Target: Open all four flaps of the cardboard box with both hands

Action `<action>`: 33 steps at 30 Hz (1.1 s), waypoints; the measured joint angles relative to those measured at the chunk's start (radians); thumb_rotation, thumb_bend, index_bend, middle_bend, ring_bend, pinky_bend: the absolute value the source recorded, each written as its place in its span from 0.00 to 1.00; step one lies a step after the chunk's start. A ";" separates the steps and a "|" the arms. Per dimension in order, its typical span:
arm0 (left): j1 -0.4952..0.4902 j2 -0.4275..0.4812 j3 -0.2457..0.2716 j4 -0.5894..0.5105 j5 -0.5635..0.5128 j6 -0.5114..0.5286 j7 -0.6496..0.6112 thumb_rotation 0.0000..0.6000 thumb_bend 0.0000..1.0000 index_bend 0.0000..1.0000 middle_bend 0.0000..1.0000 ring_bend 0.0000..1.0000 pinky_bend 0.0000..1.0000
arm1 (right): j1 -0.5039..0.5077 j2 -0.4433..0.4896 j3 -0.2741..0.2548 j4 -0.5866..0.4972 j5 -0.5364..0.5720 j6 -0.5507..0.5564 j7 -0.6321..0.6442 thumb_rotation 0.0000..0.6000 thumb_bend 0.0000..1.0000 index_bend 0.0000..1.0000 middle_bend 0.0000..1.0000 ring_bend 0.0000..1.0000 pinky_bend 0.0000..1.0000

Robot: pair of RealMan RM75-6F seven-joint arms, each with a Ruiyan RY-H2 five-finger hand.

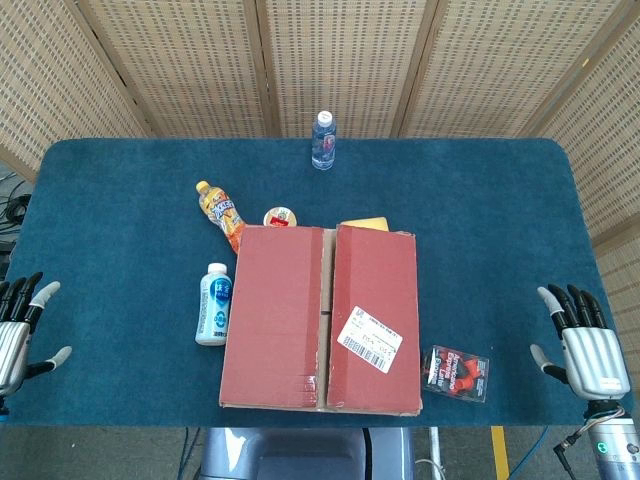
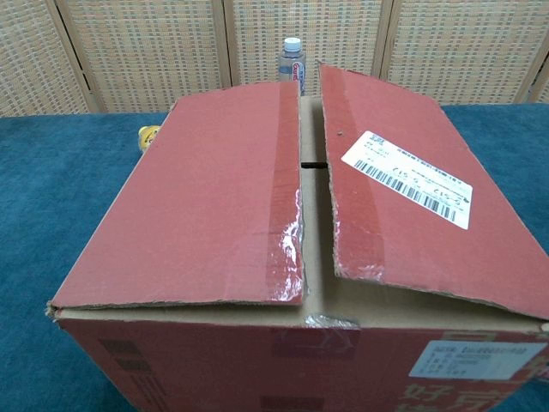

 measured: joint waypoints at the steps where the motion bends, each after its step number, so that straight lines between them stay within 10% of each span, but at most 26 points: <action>1: 0.000 0.000 0.000 0.001 0.000 0.000 0.000 0.97 0.11 0.12 0.04 0.04 0.02 | 0.000 0.000 0.000 0.000 0.000 0.000 0.000 1.00 0.34 0.10 0.11 0.00 0.06; 18: 0.000 0.003 -0.001 0.002 0.013 0.007 -0.016 0.97 0.11 0.12 0.04 0.04 0.02 | -0.004 0.001 0.004 0.002 -0.010 0.021 0.012 1.00 0.35 0.10 0.11 0.00 0.06; 30: -0.007 0.019 -0.001 -0.001 0.029 0.004 -0.024 0.97 0.20 0.15 0.04 0.04 0.02 | 0.008 0.021 0.007 -0.011 -0.042 0.024 0.075 1.00 0.97 0.10 0.14 0.00 0.06; 33: -0.016 0.030 -0.002 -0.015 0.034 -0.004 -0.011 0.97 0.24 0.15 0.04 0.04 0.02 | 0.025 0.036 0.010 -0.018 -0.067 0.017 0.115 1.00 1.00 0.13 0.16 0.00 0.06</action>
